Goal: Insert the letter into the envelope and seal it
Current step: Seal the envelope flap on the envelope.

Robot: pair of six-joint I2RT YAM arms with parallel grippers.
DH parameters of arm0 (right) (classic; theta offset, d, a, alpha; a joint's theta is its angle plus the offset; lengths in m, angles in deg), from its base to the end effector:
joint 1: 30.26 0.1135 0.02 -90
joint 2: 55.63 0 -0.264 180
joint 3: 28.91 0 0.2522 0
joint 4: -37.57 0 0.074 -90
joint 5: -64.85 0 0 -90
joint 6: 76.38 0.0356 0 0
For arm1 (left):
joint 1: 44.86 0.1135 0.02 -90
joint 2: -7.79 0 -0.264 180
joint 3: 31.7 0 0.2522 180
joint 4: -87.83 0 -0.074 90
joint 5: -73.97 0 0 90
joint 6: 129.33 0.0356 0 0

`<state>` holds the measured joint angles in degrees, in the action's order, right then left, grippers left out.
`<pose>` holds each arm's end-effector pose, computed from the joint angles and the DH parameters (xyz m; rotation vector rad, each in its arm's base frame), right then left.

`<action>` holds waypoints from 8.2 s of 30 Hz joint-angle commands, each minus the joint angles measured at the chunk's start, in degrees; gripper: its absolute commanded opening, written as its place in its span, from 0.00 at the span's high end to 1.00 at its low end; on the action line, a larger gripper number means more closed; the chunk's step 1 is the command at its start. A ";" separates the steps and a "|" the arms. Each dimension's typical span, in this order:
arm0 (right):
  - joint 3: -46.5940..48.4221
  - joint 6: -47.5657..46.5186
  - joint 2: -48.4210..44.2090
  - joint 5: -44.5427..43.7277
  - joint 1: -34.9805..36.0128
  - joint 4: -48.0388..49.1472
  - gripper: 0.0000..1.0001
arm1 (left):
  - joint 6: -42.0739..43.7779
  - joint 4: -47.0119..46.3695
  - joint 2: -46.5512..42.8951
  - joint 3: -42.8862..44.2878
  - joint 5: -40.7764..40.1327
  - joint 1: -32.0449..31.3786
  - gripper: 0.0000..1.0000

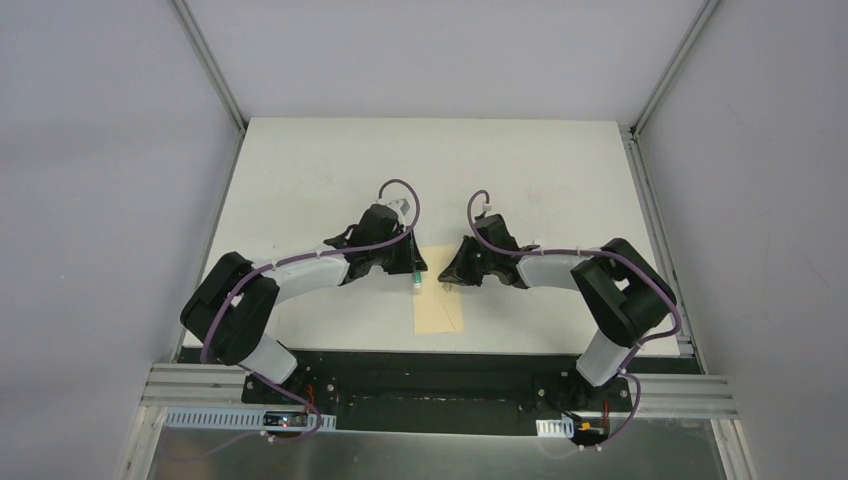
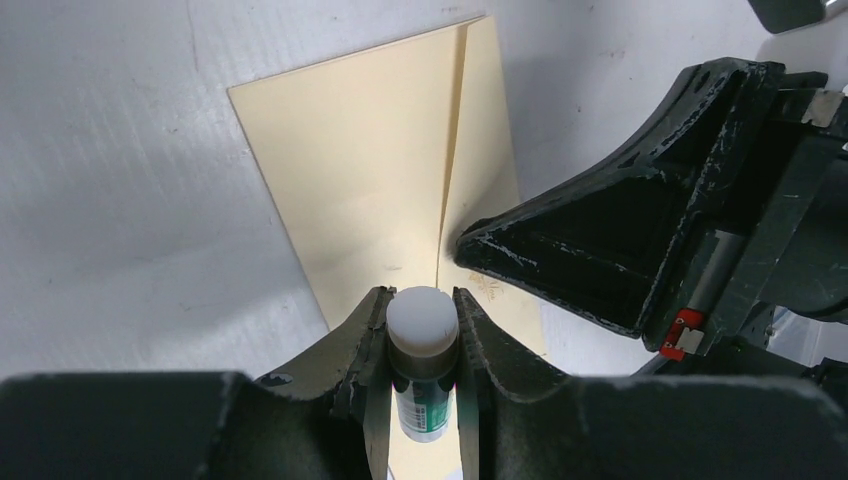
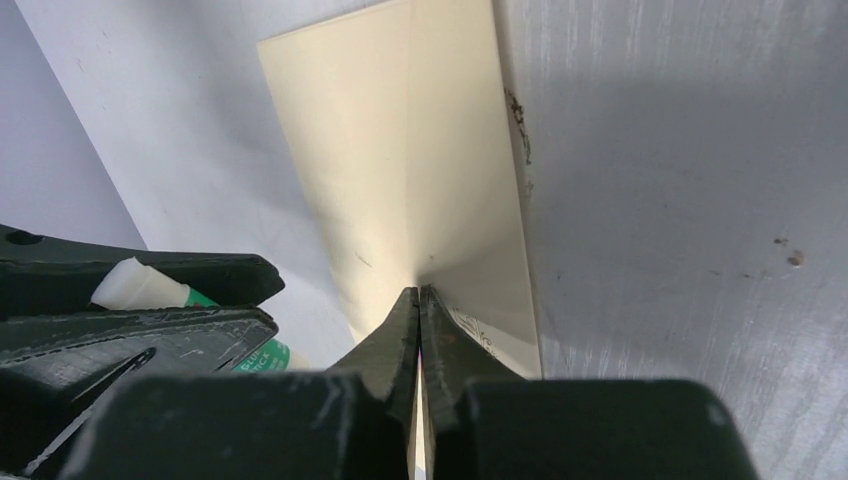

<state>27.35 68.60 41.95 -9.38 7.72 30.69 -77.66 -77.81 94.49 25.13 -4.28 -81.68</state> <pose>0.2434 0.2023 0.1280 0.2538 2.6495 0.9895 0.2370 -0.1865 0.1755 0.0755 2.4976 -0.8462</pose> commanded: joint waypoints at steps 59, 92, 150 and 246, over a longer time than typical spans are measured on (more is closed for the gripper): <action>7.22 -4.75 3.57 -1.70 -2.60 -8.61 1.00 | -4.06 7.99 11.39 4.24 -7.34 1.05 1.00; 10.78 -10.75 2.16 -2.66 1.33 -14.49 1.00 | -0.78 2.66 2.29 -1.75 -11.87 0.96 1.00; 16.58 -11.65 6.37 -11.62 7.61 -26.43 0.93 | -21.55 -0.07 -3.50 -10.99 -19.32 -7.43 1.00; 19.76 -12.27 9.38 -6.27 7.64 -24.21 0.93 | -18.95 -18.52 4.51 -17.71 -10.28 1.84 1.00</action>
<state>47.52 56.07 49.99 -13.32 14.65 6.80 -97.44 -106.29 98.68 9.35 -12.13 -79.05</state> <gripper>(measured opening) 0.065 0.239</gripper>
